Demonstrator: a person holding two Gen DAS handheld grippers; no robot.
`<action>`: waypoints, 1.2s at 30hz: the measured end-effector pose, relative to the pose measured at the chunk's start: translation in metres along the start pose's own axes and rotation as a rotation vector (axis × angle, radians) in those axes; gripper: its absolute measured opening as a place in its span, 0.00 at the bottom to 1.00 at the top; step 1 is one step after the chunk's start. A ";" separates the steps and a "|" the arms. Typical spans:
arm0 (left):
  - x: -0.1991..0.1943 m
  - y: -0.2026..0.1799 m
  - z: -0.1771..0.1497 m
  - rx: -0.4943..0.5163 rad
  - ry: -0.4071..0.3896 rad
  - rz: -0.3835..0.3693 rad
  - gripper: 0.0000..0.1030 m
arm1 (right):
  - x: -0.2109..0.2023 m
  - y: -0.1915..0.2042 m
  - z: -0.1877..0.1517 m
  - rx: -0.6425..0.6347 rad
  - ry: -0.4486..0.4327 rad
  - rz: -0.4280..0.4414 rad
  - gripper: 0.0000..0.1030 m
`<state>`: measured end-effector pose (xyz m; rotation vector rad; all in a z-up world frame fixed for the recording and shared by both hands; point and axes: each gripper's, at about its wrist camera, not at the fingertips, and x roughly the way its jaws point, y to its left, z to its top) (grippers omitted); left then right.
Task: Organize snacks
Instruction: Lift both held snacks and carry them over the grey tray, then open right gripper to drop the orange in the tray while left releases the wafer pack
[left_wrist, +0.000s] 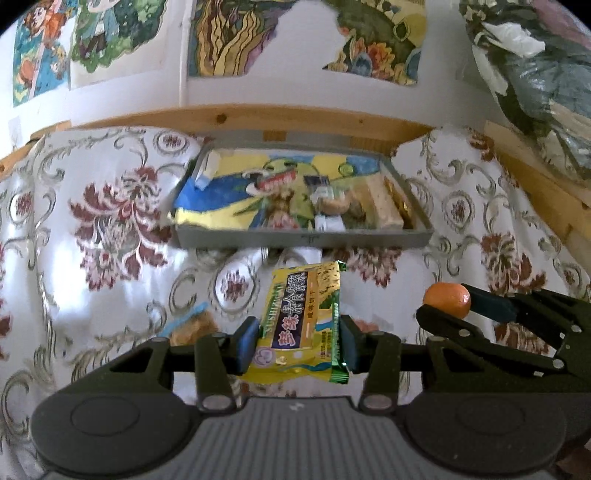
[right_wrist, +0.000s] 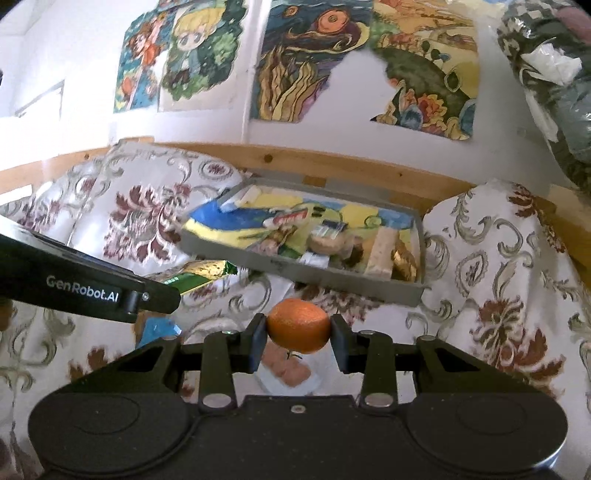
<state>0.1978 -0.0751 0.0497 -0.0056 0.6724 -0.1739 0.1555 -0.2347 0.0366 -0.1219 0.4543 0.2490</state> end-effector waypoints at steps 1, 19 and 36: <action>0.002 0.000 0.004 0.001 -0.008 0.001 0.49 | 0.003 -0.002 0.003 -0.001 -0.006 -0.004 0.38; 0.084 0.011 0.082 -0.073 -0.162 0.090 0.49 | 0.103 -0.060 0.048 0.027 -0.066 -0.030 0.38; 0.180 0.028 0.096 -0.169 -0.137 0.237 0.49 | 0.178 -0.061 0.029 0.096 -0.058 0.007 0.38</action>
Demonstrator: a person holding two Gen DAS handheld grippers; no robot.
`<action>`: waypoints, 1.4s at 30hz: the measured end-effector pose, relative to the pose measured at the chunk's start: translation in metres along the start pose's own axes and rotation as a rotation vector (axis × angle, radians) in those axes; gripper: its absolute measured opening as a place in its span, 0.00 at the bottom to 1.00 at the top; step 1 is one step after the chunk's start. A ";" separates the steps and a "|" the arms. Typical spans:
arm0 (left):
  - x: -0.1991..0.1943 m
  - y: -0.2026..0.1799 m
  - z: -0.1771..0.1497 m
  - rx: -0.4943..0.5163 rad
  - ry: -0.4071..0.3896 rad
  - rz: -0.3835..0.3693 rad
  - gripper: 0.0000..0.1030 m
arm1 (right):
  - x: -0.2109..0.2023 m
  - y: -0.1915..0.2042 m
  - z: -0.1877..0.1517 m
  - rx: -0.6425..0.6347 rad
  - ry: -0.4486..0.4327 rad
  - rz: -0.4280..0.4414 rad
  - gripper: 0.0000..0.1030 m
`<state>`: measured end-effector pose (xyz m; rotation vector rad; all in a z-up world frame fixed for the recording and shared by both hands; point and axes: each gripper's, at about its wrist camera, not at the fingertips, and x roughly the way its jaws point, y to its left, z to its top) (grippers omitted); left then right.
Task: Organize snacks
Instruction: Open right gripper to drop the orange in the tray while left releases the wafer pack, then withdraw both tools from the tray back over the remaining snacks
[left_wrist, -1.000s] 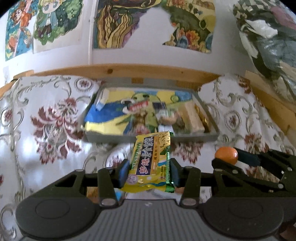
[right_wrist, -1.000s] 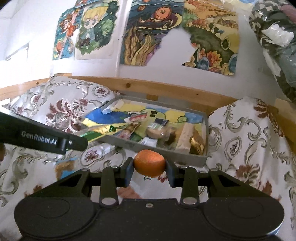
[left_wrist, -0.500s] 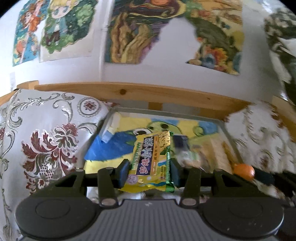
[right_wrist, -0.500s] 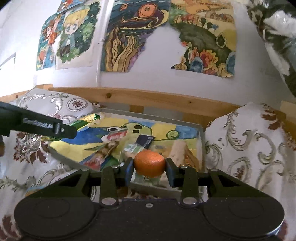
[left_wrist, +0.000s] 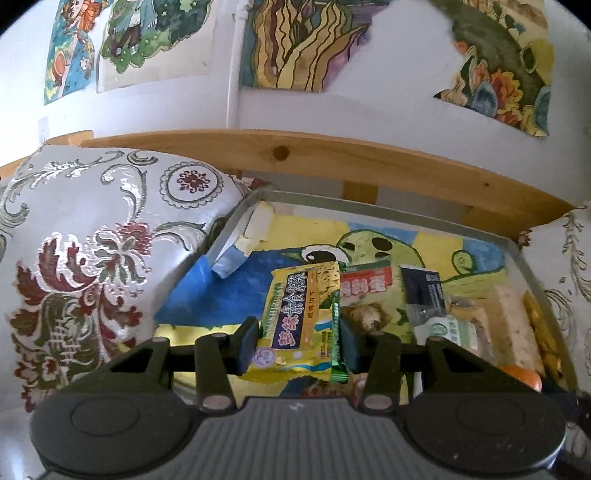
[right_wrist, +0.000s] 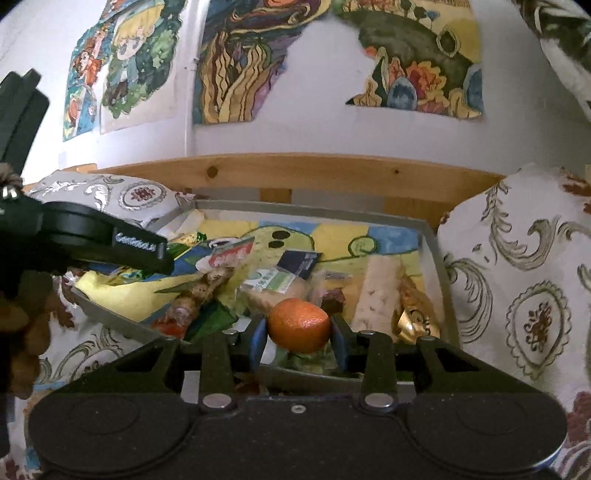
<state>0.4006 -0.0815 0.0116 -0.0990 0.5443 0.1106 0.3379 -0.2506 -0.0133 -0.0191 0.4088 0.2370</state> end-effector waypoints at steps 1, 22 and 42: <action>0.004 -0.002 0.000 -0.002 0.001 0.003 0.49 | 0.002 -0.001 -0.001 0.008 0.006 0.002 0.38; 0.026 0.004 -0.021 -0.101 0.038 0.039 0.54 | 0.014 0.001 -0.005 0.041 0.019 0.000 0.40; -0.063 0.022 -0.007 -0.154 -0.100 0.010 1.00 | -0.067 -0.008 0.034 0.081 -0.115 -0.081 0.85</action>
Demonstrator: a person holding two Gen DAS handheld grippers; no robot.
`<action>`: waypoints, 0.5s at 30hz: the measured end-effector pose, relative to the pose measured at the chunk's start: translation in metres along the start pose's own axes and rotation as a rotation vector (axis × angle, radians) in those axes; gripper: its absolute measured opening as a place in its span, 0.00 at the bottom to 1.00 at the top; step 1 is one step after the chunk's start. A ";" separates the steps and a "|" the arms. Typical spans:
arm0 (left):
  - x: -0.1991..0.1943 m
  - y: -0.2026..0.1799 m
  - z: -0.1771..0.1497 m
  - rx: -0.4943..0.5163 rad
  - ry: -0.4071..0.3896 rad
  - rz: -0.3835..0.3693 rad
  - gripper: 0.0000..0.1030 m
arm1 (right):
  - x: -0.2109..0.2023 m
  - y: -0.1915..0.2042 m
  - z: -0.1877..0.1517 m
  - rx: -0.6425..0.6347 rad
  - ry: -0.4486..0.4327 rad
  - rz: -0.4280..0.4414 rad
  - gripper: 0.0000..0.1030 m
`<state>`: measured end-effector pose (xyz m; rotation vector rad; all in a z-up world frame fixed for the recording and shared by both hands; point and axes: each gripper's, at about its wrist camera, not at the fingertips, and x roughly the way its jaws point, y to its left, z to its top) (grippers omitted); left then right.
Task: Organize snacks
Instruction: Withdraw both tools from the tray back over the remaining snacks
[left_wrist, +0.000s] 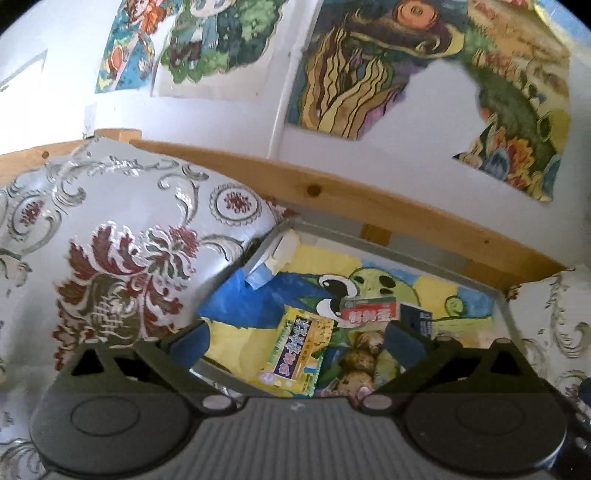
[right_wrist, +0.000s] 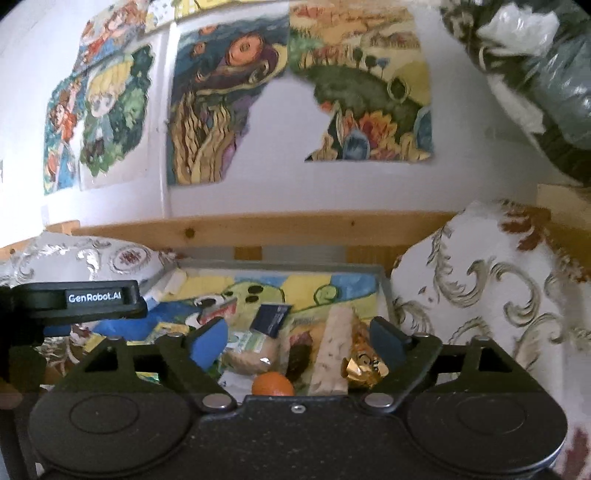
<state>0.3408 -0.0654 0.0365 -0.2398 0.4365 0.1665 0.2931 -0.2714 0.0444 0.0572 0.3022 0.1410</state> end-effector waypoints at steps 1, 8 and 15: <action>-0.006 0.001 0.001 0.001 -0.006 -0.003 1.00 | -0.006 0.001 0.002 -0.008 -0.006 0.001 0.87; -0.050 0.013 0.003 -0.013 -0.043 -0.028 1.00 | -0.048 0.009 0.015 -0.036 -0.064 -0.006 0.96; -0.085 0.027 -0.006 -0.023 -0.030 -0.068 1.00 | -0.088 0.018 0.015 -0.037 -0.097 -0.016 0.99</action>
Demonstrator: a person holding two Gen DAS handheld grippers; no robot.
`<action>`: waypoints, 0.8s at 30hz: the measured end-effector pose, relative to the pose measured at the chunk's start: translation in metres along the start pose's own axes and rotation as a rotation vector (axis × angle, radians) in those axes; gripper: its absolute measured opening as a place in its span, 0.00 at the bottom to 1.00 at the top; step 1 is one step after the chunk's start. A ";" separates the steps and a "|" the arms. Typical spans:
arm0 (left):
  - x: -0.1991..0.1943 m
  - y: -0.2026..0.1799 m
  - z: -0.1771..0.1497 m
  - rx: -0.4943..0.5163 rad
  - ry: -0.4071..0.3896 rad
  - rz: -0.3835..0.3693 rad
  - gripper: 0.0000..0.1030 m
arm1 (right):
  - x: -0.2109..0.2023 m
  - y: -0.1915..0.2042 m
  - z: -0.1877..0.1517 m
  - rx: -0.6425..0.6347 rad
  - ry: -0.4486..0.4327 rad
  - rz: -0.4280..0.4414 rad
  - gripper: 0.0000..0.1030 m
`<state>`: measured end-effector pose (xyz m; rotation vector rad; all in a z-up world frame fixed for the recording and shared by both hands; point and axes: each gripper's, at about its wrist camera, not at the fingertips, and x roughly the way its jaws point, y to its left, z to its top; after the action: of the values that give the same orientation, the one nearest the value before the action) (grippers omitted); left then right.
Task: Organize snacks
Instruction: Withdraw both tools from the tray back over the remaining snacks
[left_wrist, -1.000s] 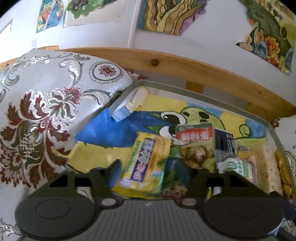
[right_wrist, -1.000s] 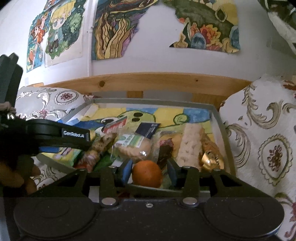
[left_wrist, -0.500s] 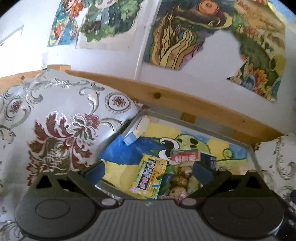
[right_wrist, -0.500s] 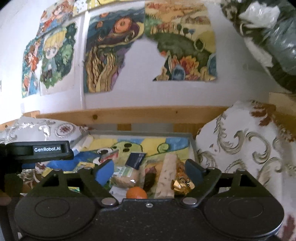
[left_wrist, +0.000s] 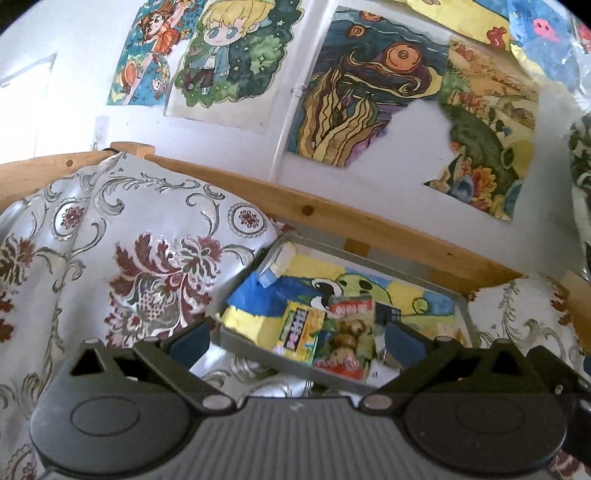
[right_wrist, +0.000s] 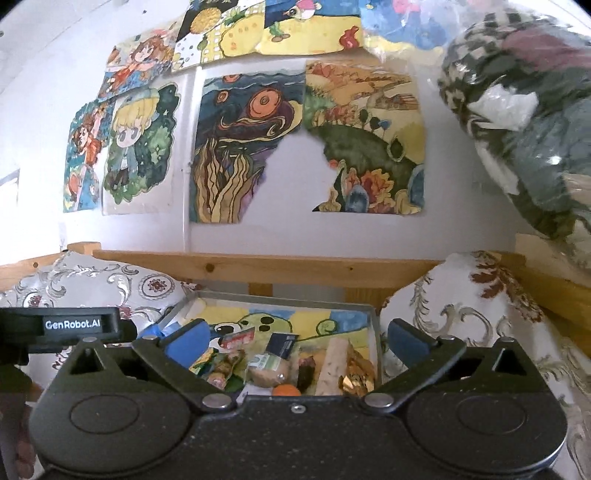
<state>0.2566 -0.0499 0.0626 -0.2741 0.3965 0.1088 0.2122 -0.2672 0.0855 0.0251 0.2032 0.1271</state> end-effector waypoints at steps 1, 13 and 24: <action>-0.006 0.002 -0.002 0.000 -0.002 -0.001 1.00 | -0.006 0.001 -0.002 0.007 0.000 -0.002 0.99; -0.067 0.025 -0.028 0.026 -0.080 0.025 1.00 | -0.066 0.016 -0.030 -0.002 0.004 -0.047 0.99; -0.104 0.045 -0.058 0.106 -0.077 0.059 1.00 | -0.100 0.030 -0.052 -0.037 0.066 -0.018 0.99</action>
<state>0.1330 -0.0290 0.0417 -0.1532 0.3328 0.1557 0.1007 -0.2497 0.0556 -0.0174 0.2673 0.1141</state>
